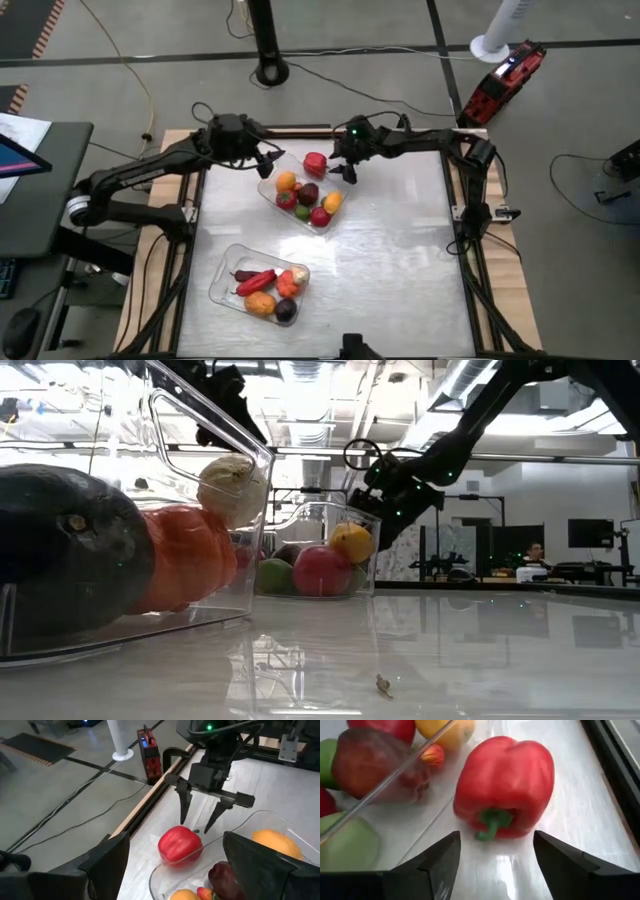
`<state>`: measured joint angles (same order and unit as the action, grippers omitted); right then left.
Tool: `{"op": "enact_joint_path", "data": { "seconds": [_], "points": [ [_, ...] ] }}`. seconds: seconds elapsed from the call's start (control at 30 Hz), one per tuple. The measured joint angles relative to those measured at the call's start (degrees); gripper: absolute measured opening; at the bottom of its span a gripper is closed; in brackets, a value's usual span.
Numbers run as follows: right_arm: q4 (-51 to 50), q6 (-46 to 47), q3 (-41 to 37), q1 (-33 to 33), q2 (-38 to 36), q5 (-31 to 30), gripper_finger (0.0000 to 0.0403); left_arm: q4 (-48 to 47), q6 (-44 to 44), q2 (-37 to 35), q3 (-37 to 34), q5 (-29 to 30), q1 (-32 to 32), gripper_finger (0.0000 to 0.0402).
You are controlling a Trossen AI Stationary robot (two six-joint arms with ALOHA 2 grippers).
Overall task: Sort produce into baskets
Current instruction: Put the red bell pepper into the bottom transparent bin
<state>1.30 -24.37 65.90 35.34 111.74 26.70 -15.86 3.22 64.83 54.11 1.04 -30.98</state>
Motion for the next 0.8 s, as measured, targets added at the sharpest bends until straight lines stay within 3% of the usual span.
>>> {"op": "enact_joint_path", "data": {
  "seconds": [0.4,0.8],
  "points": [
    [4.32,1.87,-0.95,-4.34,0.09,-8.51,0.0249,-1.87,-1.05,-1.13,0.00,1.72,0.32,0.0309],
    [5.00,2.05,-0.95,-4.94,0.09,-9.03,0.0160,-4.10,-1.11,-1.13,-0.01,1.83,0.32,0.0309]
  ]
}}
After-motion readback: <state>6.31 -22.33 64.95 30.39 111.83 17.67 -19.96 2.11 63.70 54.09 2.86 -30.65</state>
